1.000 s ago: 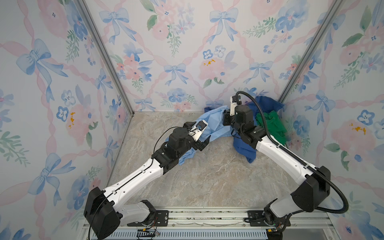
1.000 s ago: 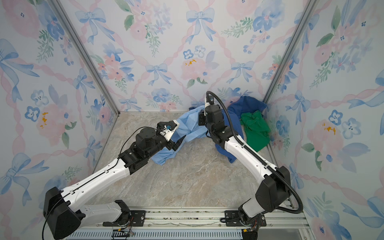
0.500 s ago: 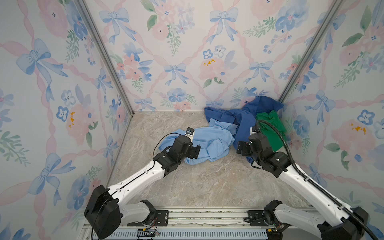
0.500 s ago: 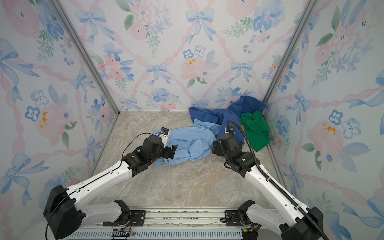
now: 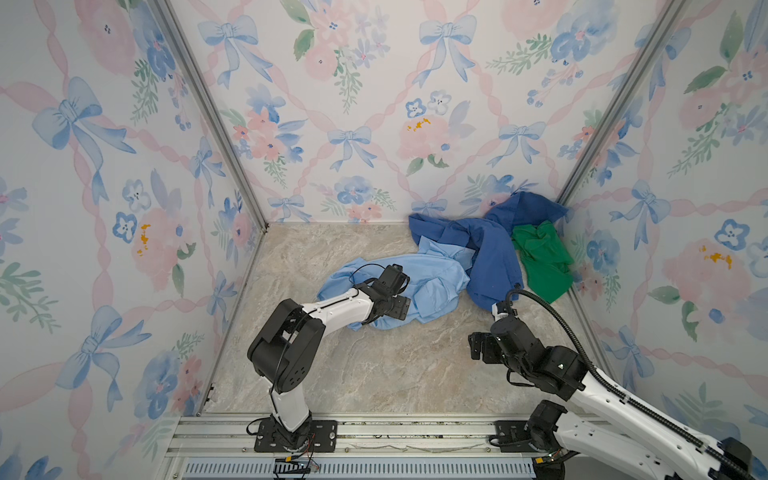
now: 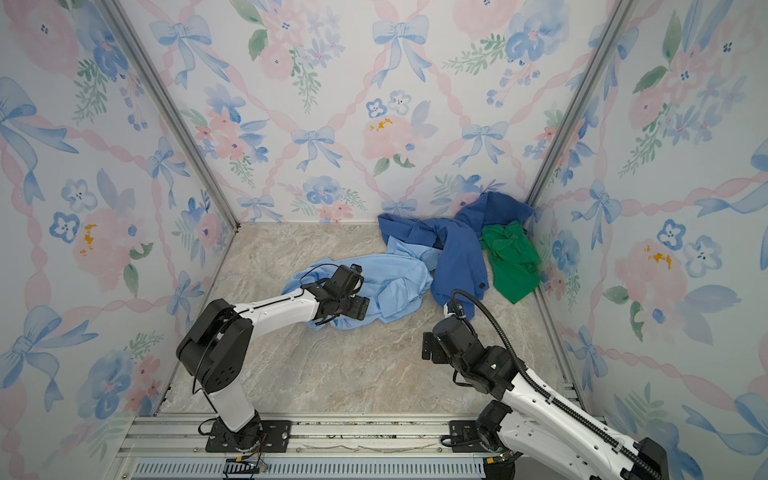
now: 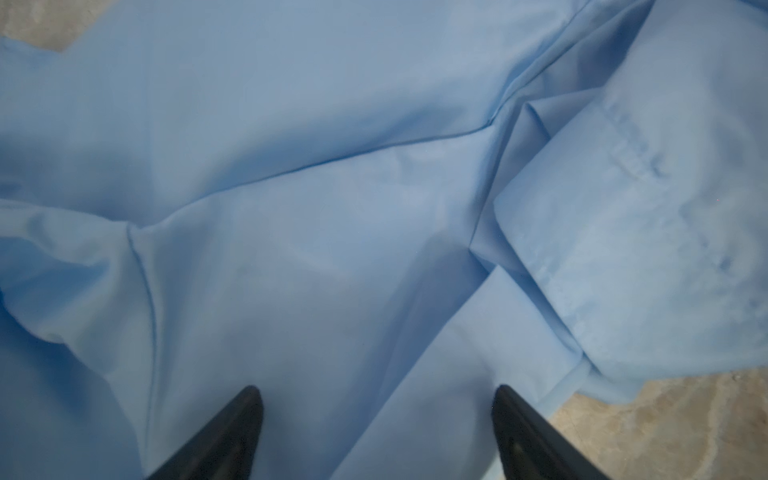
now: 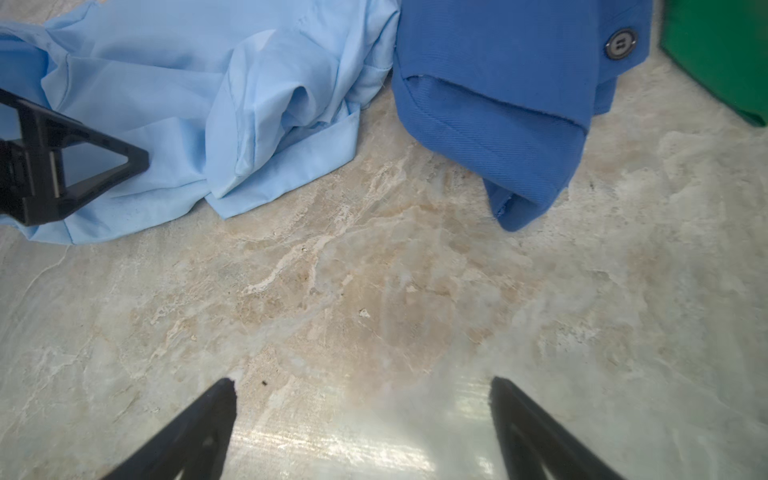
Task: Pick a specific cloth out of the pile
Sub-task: 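Grasp the light blue shirt with the left gripper while the right gripper withdraws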
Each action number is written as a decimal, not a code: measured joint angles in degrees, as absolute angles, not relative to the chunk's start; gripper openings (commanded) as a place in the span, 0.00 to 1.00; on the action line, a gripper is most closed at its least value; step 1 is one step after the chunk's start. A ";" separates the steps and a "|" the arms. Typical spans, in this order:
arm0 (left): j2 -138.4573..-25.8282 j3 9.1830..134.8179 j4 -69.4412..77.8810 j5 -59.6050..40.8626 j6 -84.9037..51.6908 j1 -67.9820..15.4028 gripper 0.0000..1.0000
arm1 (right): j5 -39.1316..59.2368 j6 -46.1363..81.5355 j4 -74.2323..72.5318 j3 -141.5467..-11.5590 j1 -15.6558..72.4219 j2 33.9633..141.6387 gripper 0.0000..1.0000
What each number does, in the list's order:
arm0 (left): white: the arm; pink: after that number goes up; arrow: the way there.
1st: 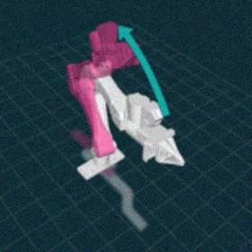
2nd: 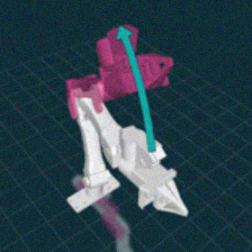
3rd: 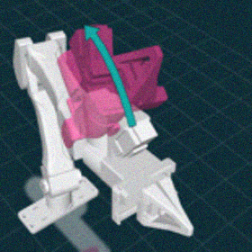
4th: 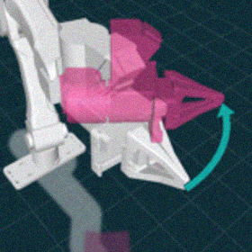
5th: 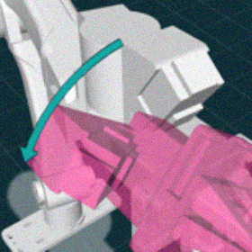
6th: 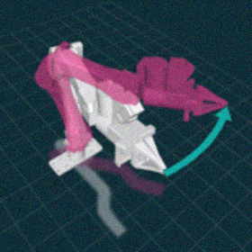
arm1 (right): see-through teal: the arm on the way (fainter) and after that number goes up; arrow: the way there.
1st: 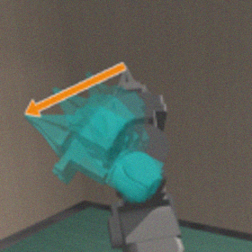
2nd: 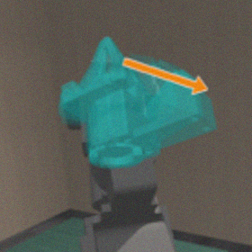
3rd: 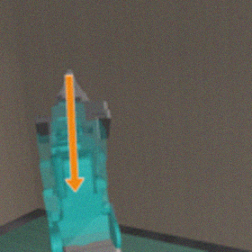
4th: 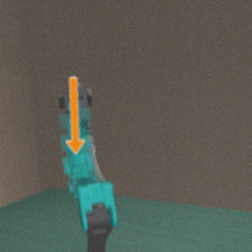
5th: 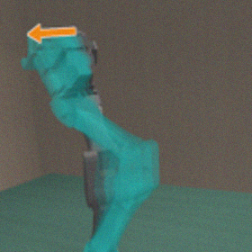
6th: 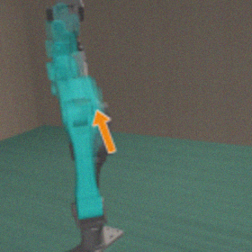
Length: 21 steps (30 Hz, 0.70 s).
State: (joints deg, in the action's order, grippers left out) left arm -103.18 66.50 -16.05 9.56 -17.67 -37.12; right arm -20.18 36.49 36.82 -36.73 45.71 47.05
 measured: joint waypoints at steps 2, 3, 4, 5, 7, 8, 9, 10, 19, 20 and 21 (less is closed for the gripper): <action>-105.93 70.22 -16.47 9.85 -17.04 -36.67 0.93 | -20.36 36.45 36.18 -37.95 47.16 49.80 0.97; -107.96 72.69 -16.80 10.04 -16.73 -36.34 0.92 | -20.60 36.36 35.77 -38.74 48.03 51.24 0.97; -109.49 74.46 -16.99 10.07 -16.49 -36.14 0.90 | -20.93 35.97 35.35 -39.40 48.84 52.34 0.97; -111.44 76.31 -17.08 10.04 -16.32 -35.94 0.89 | -21.26 35.66 34.89 -40.05 49.71 53.32 0.97; -114.28 77.87 -17.28 10.02 -16.12 -35.59 0.87 | -21.80 35.40 34.15 -40.99 51.20 54.54 0.97; -115.33 77.91 -17.58 10.04 -16.12 -35.51 0.84 | -22.04 35.38 33.76 -41.28 51.83 54.96 0.97; -116.31 77.89 -18.24 10.04 -16.12 -35.44 0.81 | -22.33 35.40 33.21 -41.39 52.42 55.29 0.97; -116.97 77.84 -18.39 9.76 -16.32 -35.44 0.77 | -22.46 35.40 32.86 -41.39 52.88 55.51 0.97; -117.27 78.22 -17.85 6.42 -16.62 -34.06 0.08 | -23.22 34.61 30.96 -42.39 57.12 58.59 0.97; -117.05 78.11 -17.80 6.15 -16.71 -33.80 0.00 | -23.24 34.48 30.76 -42.63 57.25 58.76 0.97; -116.60 77.76 -17.87 5.89 -16.75 -33.58 0.00 | -23.40 34.30 30.59 -42.85 57.41 58.81 0.97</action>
